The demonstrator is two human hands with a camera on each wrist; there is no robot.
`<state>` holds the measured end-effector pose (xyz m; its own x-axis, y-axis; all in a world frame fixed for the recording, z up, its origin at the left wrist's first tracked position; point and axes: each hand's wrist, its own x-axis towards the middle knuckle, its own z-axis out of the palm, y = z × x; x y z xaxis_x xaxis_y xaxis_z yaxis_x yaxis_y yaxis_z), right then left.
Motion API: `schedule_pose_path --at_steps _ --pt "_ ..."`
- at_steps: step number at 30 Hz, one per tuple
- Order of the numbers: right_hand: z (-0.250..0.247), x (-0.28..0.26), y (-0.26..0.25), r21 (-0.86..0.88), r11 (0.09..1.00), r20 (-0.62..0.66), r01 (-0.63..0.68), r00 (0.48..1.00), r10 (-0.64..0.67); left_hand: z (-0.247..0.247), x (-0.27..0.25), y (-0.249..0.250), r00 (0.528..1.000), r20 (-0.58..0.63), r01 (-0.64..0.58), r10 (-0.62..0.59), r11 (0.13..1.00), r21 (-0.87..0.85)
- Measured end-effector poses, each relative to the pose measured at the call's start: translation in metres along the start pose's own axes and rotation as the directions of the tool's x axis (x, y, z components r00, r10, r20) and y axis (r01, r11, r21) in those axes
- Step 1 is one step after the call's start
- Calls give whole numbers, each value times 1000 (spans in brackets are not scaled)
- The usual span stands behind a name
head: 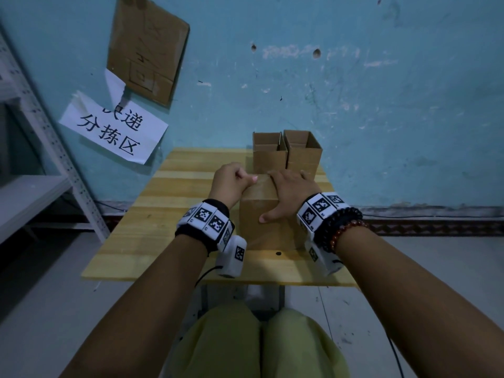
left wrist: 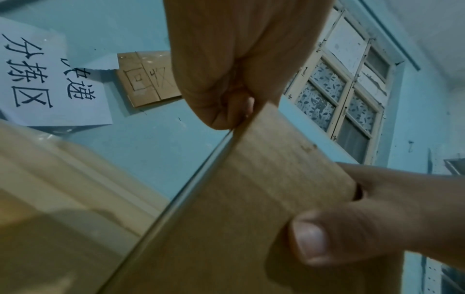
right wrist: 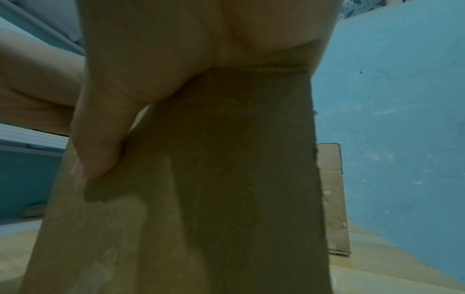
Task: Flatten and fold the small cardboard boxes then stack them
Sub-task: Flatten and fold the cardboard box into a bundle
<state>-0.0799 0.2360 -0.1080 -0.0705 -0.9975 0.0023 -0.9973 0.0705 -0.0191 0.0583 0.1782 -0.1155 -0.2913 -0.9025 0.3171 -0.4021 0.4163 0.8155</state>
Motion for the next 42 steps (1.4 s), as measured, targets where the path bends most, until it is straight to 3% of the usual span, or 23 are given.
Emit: schedule_pose_path --at_steps 3,7,12,19,24,27,33,37,42 --pt "0 0 0 -6 1000 3 -7 1000 7 2 -3 5 995 -59 -70 76 992 104" --pt "2 0 0 -7 1000 -16 -9 1000 9 1 -10 17 984 -48 -152 173 945 289" --pt "2 1 0 -26 1000 -14 -13 1000 12 -2 -10 17 991 -64 -108 121 977 187" --pt "1 1 -1 -12 1000 1 -15 1000 15 5 -8 13 994 -37 -89 105 946 311" --pt "2 0 -1 -19 1000 -11 -7 1000 7 6 -8 8 995 -48 -77 90 971 224" --pt "3 1 -1 -23 1000 -13 -9 1000 9 7 -10 7 990 -72 -93 118 955 283" --pt "5 2 0 -32 999 -14 -17 1000 16 8 -11 14 996 -93 7 6 991 133" --pt "5 3 0 -27 999 -21 -26 999 26 5 -12 19 990 -48 138 -130 890 434" --pt "4 3 0 -22 999 -14 -28 1000 28 3 -5 23 987 34 101 -155 774 625"
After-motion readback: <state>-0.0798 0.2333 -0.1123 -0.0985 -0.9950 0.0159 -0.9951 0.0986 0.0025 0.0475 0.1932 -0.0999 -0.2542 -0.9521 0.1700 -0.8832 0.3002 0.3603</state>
